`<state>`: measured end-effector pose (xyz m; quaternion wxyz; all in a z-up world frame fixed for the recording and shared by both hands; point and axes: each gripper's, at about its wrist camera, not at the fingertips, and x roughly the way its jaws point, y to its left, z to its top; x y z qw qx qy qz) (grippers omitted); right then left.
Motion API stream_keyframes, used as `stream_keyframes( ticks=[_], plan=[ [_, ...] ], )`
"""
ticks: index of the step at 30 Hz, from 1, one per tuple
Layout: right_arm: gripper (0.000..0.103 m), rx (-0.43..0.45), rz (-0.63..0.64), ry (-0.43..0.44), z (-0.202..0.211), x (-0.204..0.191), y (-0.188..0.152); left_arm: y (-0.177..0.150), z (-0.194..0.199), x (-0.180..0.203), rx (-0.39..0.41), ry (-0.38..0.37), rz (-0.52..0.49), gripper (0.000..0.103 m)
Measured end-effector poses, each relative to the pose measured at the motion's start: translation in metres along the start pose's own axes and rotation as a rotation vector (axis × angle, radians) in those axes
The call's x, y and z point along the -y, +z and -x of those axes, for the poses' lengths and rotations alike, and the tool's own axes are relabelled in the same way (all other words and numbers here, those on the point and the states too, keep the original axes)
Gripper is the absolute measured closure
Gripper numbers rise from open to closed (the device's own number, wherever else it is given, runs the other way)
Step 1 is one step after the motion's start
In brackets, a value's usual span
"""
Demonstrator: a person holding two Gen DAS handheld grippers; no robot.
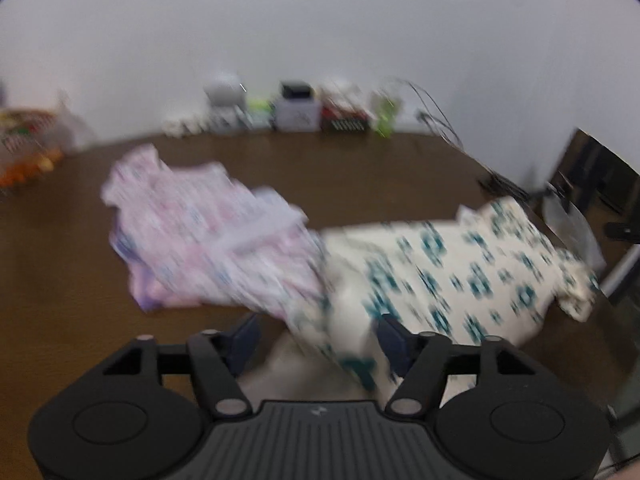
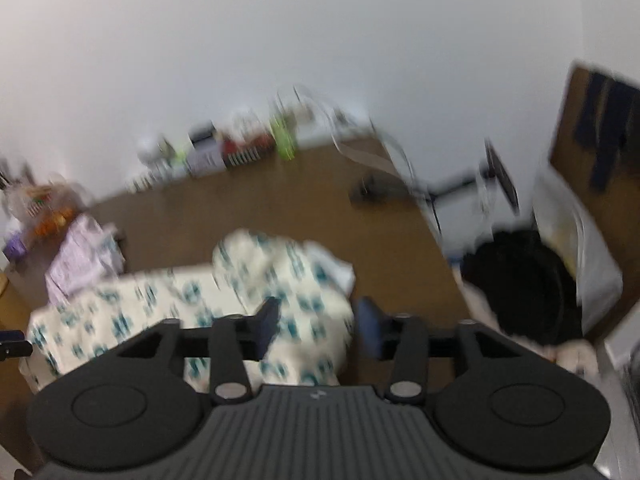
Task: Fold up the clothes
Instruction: 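Lift the shirt with both grippers and shake it out over the table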
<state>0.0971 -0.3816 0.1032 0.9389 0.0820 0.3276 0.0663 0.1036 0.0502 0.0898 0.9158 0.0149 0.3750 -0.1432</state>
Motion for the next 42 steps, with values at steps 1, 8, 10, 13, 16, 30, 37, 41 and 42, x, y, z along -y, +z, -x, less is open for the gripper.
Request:
stream_keyframes(
  ticks=[1,8,10,13,16,30,37,41,42],
  plan=[
    [0.043,-0.003,0.034,0.009,-0.007,-0.008,0.006,0.006,0.003,0.0,0.013,0.009,0.0,0.031],
    [0.023,-0.072,0.25,0.026,-0.087,-0.072,0.034,0.021,-0.036,0.007,-0.086,-0.055,0.035,0.022],
    [0.023,-0.098,0.279,0.022,-0.112,-0.082,0.036,0.021,-0.05,0.007,-0.122,-0.071,0.047,0.023],
    [0.023,-0.182,0.319,0.031,-0.141,-0.091,0.032,0.02,-0.071,0.007,-0.177,-0.096,0.065,0.024],
    [0.06,-0.257,0.335,0.046,-0.161,-0.093,0.024,0.02,-0.092,0.007,-0.231,-0.121,0.083,0.065],
    [0.099,-0.048,0.263,0.096,-0.121,-0.097,0.112,0.127,-0.06,0.014,0.029,-0.03,-0.031,0.096],
    [0.099,0.362,0.238,0.074,-0.018,-0.112,0.198,0.201,0.052,0.061,0.556,0.113,-0.268,0.096],
    [0.099,0.465,0.296,0.064,0.024,-0.109,0.18,0.165,0.086,0.09,0.661,0.161,-0.418,0.095],
    [0.099,0.45,0.323,0.064,0.026,-0.108,0.167,0.147,0.085,0.096,0.65,0.167,-0.463,0.095]
  ],
)
